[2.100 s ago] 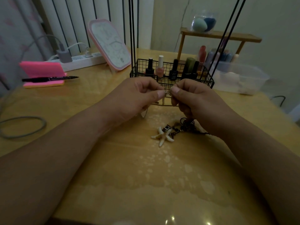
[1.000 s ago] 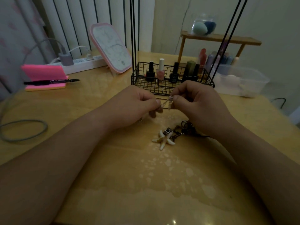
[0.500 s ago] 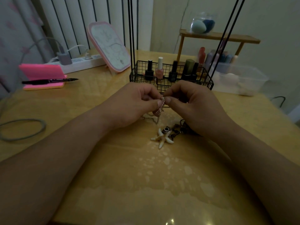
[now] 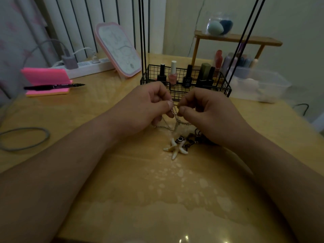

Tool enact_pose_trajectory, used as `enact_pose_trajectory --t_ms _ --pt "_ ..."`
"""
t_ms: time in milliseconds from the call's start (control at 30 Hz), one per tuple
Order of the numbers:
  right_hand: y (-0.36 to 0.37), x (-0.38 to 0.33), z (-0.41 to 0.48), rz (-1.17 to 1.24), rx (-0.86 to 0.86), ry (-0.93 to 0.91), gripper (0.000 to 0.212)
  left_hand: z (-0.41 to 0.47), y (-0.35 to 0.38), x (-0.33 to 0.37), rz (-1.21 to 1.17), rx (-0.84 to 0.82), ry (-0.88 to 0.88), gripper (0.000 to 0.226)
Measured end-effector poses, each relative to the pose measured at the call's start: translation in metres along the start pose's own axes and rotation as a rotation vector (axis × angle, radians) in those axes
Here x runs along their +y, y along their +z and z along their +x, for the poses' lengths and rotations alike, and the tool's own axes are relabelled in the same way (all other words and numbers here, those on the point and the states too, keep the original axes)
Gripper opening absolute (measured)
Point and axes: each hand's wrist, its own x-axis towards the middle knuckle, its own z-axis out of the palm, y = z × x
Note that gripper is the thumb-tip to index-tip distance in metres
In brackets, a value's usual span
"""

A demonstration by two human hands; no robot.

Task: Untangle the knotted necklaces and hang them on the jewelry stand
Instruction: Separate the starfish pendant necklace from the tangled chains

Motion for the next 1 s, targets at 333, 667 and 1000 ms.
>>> enact_pose_trajectory --t_ms 333,667,1000 --pt "-0.005 -0.003 0.000 0.101 -0.124 0.065 0.013 0.005 -0.003 -0.003 -0.014 0.330 0.002 0.013" --pt "-0.007 -0.003 0.001 0.128 -0.021 0.035 0.011 0.000 0.003 -0.001 0.179 0.266 0.019 0.009" --pt "-0.001 0.000 -0.001 -0.067 -0.047 0.015 0.012 -0.003 0.006 -0.001 0.233 0.095 0.249 0.010"
